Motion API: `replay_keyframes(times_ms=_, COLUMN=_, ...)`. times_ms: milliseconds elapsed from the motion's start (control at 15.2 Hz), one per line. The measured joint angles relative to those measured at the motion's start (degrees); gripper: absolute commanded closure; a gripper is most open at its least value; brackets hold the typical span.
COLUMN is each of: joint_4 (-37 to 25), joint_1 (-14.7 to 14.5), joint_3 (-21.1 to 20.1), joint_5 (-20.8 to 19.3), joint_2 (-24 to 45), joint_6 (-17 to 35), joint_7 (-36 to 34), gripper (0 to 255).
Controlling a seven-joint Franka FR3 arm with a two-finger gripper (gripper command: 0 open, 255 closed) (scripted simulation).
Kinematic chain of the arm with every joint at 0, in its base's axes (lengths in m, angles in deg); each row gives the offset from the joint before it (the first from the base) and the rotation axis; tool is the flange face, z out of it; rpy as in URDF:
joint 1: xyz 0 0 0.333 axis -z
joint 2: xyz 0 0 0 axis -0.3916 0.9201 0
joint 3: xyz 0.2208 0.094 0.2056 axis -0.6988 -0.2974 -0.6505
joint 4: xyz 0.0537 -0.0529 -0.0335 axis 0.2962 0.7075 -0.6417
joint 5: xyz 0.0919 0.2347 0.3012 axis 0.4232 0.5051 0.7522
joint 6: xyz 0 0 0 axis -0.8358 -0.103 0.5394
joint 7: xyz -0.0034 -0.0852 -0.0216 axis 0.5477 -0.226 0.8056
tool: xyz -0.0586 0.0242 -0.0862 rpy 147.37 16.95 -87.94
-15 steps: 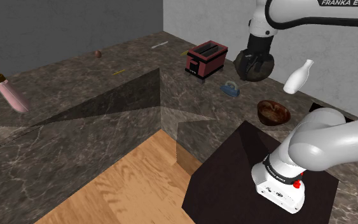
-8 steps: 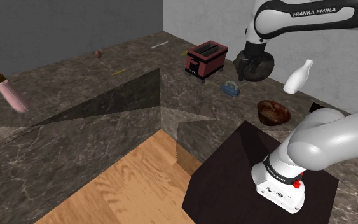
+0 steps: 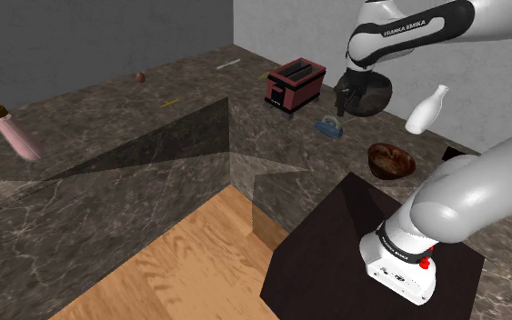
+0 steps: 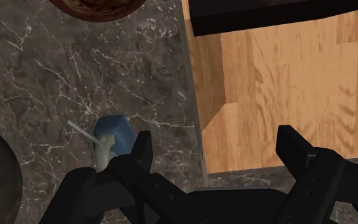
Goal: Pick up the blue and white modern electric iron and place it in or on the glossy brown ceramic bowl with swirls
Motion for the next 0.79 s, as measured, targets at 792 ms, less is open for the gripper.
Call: replay_keyframes(times_ms=792, joint_4=-14.91, joint_1=3.53, joint_3=6.36, joint_5=14.63, joint_2=28.49, joint_6=12.67, joint_7=19.76, gripper=0)
